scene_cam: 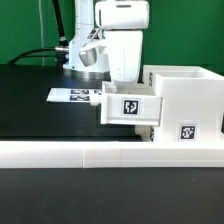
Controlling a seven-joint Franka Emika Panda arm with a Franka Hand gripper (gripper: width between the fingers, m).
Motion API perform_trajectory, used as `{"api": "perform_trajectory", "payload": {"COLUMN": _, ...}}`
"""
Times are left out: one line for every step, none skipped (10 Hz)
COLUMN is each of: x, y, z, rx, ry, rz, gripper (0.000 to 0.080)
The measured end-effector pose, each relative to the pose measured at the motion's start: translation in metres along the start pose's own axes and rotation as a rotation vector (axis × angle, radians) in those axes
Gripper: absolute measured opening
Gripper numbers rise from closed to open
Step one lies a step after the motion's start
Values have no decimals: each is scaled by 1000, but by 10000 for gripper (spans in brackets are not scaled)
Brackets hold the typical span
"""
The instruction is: Assemble drawer
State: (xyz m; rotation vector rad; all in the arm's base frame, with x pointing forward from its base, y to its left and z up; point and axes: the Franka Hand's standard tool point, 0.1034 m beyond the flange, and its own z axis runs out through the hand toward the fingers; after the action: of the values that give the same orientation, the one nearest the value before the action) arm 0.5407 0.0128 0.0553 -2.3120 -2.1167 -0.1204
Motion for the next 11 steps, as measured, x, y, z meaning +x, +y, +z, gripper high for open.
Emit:
{"api": "perform_trajectory", "payload": {"x": -1, "y": 0, "z": 0, "rx": 0, "ry": 0, "rz": 2, "gripper": 41}}
{"api": "perform_trajectory", "payload": {"x": -1, "y": 0, "z": 0, "rx": 0, "ry": 0, "rz": 2, "gripper": 41}}
{"api": "perform_trajectory", "payload": {"x": -1, "y": 0, "z": 0, "rx": 0, "ry": 0, "rz": 1, "gripper": 41}}
{"api": "perform_trajectory", "payload": {"x": 2, "y": 0, "z": 1, "rx": 1, "ry": 0, "rz": -8, "gripper": 41}}
{"api": "perform_trajectory", "payload": {"x": 3, "y": 1, "z": 1, "rx": 2, "ry": -1, "rz": -16, "gripper": 41}}
{"api": "perform_trajectory", "payload": {"x": 3, "y": 1, "z": 1, "rx": 4, "ry": -1, "rz": -16, "gripper": 41}}
{"api": "perform_trajectory", "payload": {"x": 4, "y": 1, "z": 1, "rx": 5, "ry": -2, "rz": -15, "gripper": 41}}
{"api": "perform_trajectory", "payload": {"x": 3, "y": 1, "z": 1, "rx": 8, "ry": -2, "rz": -14, "gripper": 41}}
{"api": "perform_trajectory", "payload": {"x": 3, "y": 1, "z": 1, "rx": 7, "ry": -2, "rz": -11, "gripper": 41}}
{"api": "perform_trajectory", "payload": {"x": 3, "y": 1, "z": 1, "rx": 7, "ry": -2, "rz": -10, "gripper": 41}}
{"api": "perform_trajectory", "payload": {"x": 2, "y": 1, "z": 1, "rx": 7, "ry": -3, "rz": -8, "gripper": 41}}
